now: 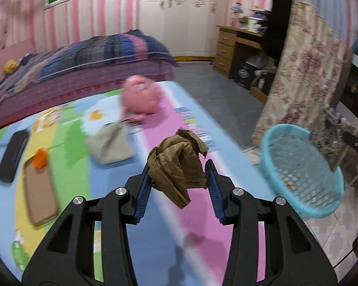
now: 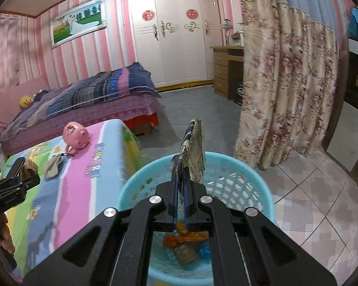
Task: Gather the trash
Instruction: 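Carry the paper bag with the left tool while the right tool carries the wrapper to the basket, then open both tools to drop the paper bag and wrapper into the blue basket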
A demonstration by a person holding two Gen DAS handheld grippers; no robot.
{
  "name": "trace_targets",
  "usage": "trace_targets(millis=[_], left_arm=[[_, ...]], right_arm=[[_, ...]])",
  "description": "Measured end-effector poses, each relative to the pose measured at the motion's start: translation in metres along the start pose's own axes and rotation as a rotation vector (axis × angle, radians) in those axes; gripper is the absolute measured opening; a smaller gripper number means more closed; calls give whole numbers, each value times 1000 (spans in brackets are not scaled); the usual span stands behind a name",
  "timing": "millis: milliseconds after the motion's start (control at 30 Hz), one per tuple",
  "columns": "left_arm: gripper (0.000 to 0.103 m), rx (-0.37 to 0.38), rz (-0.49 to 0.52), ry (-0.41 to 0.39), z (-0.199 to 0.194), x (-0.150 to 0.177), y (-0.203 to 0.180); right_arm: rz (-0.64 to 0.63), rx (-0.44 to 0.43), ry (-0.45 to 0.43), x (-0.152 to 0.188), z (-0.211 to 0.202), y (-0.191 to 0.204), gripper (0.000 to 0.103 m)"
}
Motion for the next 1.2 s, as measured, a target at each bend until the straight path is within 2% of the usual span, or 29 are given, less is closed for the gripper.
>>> trace_targets(millis=[100,267,433,500,533,567,667,800,867,1067,1200], left_arm=[[43,29,73,-27,7,-15,-43],[43,139,127,-46,23,-34,-112],[44,188,164,-24,47,-35,-155],[47,212,161,-5,54,-32,-163],[51,218,162,4,57,-31,-166],[61,213,168,10,58,-31,-167],[77,168,173,-9,53,-32,-157],[80,122,144,-9,39,-34,-128],[87,69,137,-27,26,-36,-105],[91,-75,90,-47,-11,-32,-30],[94,-164,42,-38,-27,-20,16]], right_arm=[[3,20,5,0,3,-12,4],[34,38,1,0,3,-29,4],[82,51,-9,-2,2,-51,4],[92,55,-7,0,2,-57,4],[96,55,-6,0,2,-58,4],[100,55,-6,0,2,-59,4],[99,44,-7,0,3,-56,4],[85,25,-5,0,4,-46,4],[80,17,-2,1,4,-42,4],[52,-16,9,3,7,-16,4],[34,0,23,7,12,-7,4]])
Point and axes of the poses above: each gripper's, at about its wrist camera, not at the fingertips, and z roughly the way its jaws point, y to its left, x to its underside, the point moved 9 cm from there along z, roughly the way its jaws point, and after that the axes turned 7 degrees about z, right-handed, at the moved point
